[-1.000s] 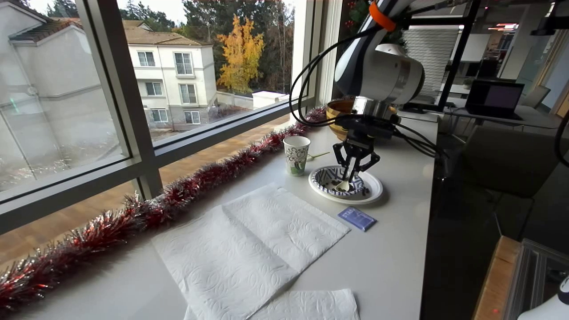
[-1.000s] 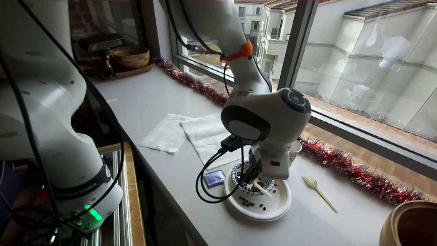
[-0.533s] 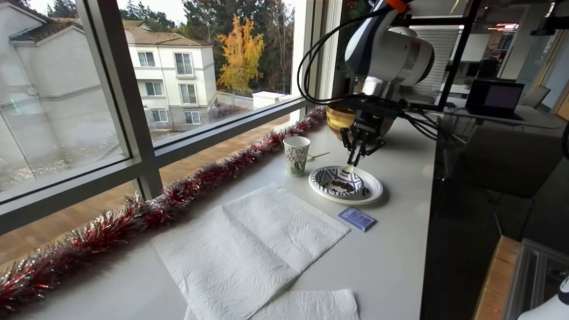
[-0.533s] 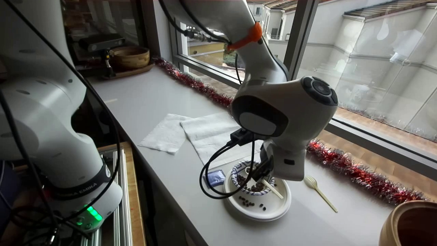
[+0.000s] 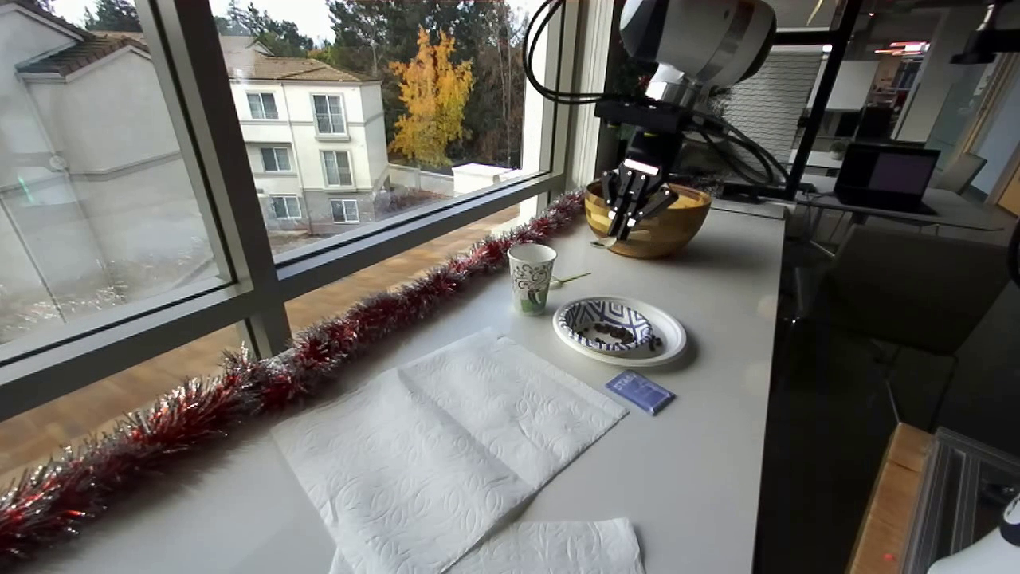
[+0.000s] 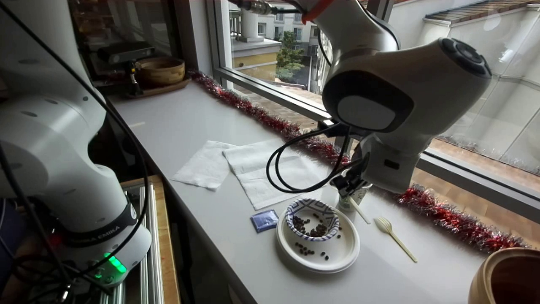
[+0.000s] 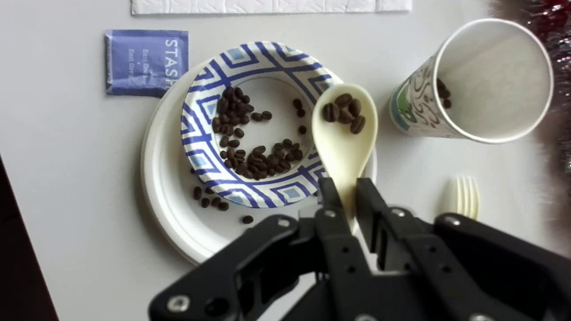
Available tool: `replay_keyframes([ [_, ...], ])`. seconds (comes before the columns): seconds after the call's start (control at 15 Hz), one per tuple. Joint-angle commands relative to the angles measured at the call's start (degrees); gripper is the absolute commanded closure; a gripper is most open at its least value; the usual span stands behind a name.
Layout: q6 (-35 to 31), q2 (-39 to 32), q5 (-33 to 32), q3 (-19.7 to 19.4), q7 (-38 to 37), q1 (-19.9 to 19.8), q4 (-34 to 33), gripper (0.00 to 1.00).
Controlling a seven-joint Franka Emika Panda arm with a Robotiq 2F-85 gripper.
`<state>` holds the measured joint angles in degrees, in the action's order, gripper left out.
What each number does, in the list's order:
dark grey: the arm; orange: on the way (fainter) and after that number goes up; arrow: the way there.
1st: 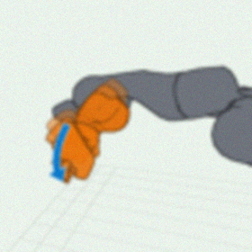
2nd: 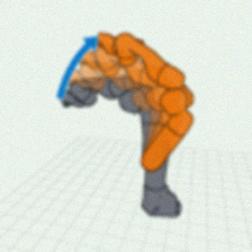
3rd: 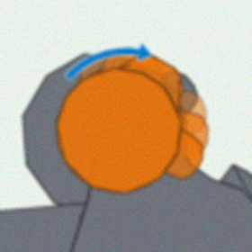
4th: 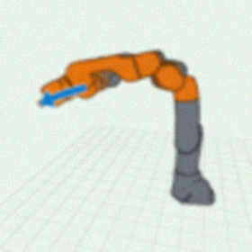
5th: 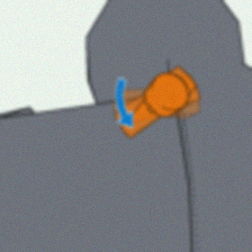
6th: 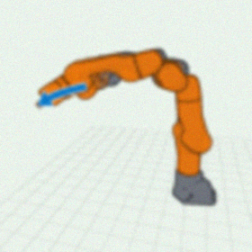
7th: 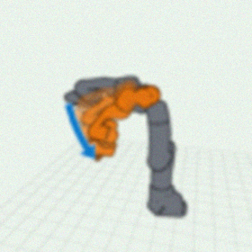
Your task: Take a scoop out of the bowl using the spoon and empty it into the cup then place the spoon back
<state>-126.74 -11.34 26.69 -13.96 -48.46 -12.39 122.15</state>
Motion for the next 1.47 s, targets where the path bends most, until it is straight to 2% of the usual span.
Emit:
replay_keyframes([
  [0.0, 1.11, -3.33, -0.38, 0.33, -11.01, 1.11, -6.89, 0.96],
  [0.27, -2.51, -5.63, -2.56, 1.23, -21.46, 3.70, -10.67, 0.96],
  [0.53, -6.86, -6.90, -6.78, 1.70, -28.90, 6.67, -11.03, 0.96],
  [1.07, -13.54, -8.07, -18.02, 0.91, -37.86, 10.32, -8.79, 0.96],
  [1.4, -17.02, -7.29, -27.16, -0.22, -43.21, 13.25, -7.20, 0.96],
])
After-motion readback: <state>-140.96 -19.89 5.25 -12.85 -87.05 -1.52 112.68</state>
